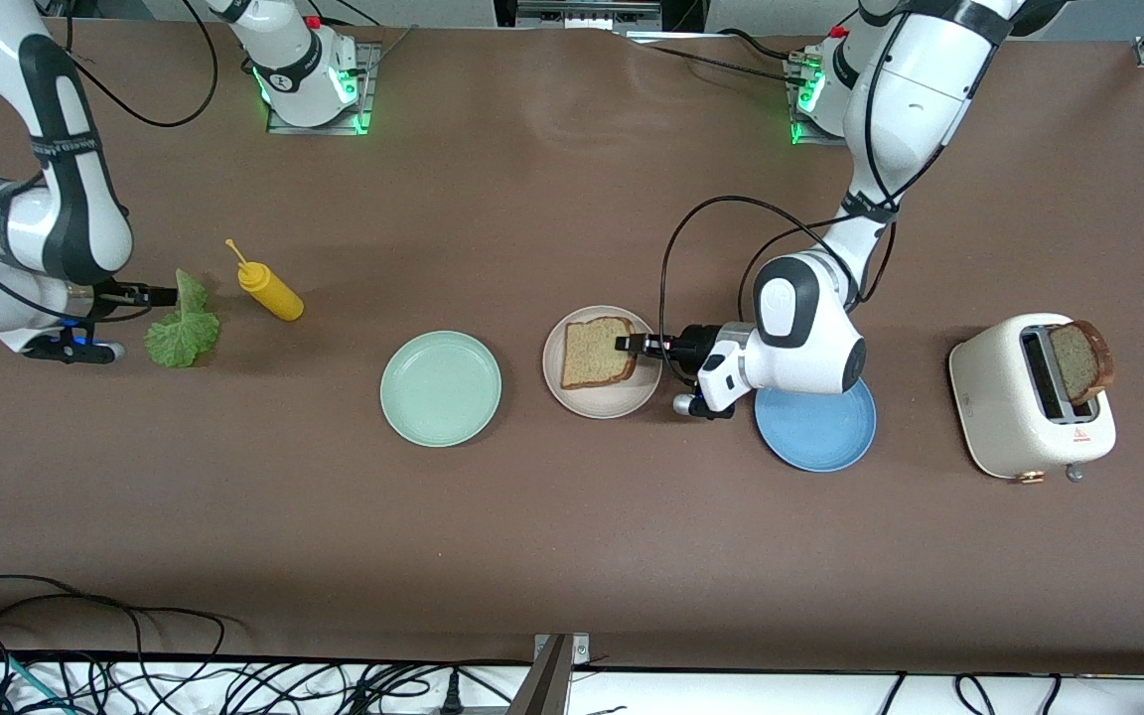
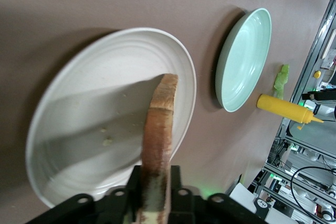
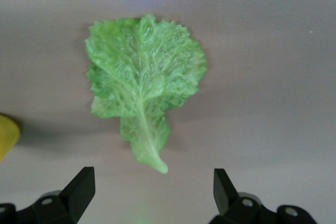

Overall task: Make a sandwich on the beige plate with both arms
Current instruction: 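Lower the bread onto the beige plate while the right gripper descends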

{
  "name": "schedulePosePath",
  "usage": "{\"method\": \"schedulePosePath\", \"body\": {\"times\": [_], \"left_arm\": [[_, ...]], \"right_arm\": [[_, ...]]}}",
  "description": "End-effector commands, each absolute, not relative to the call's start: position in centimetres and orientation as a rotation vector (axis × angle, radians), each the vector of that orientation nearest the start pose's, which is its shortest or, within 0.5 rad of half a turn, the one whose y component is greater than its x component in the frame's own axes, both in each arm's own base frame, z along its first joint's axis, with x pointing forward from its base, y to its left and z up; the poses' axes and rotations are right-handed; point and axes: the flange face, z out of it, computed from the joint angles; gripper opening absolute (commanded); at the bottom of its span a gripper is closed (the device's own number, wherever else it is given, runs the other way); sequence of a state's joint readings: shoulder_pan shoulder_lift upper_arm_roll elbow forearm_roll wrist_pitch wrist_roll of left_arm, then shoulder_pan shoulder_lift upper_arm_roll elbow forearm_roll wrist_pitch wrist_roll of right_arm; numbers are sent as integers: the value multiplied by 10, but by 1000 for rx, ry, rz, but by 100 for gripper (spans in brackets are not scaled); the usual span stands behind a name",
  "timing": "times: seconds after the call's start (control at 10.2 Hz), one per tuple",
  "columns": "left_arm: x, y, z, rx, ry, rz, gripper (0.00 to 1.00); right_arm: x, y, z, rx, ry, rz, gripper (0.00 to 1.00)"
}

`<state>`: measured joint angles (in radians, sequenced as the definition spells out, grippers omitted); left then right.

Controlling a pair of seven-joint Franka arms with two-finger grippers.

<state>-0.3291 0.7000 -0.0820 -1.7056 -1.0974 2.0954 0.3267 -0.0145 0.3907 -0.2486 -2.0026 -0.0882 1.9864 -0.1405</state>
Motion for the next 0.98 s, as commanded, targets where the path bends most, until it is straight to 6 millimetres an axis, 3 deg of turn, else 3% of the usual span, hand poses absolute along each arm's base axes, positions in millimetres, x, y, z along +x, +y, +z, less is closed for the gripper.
{"method": "schedulePosePath", "body": {"times": [0.0,0.2,0.39,0.49,0.59,0.69,0.79,0.88], "left_arm": [[600,-275,178,2227,35,-328,100],[601,-266,167,2239,59,-336,100],[598,-254,149,2289,116,-300,100],[605,-245,160,2307,137,-238,100],[617,-227,178,2313,168,-167,100],[626,-199,210,2311,206,-85,100],[630,-174,240,2302,232,-25,100],[626,-154,265,2299,251,15,100]], "right_arm": [[544,-152,222,-3180,32,644,100],[542,-162,194,-3183,15,644,100],[538,-161,183,-3168,17,687,100],[536,-161,181,-3160,21,707,99],[534,-161,179,-3155,21,721,63],[534,-161,180,-3151,23,733,29],[535,-160,180,-3151,21,733,11],[535,-160,180,-3150,22,732,0]]}}
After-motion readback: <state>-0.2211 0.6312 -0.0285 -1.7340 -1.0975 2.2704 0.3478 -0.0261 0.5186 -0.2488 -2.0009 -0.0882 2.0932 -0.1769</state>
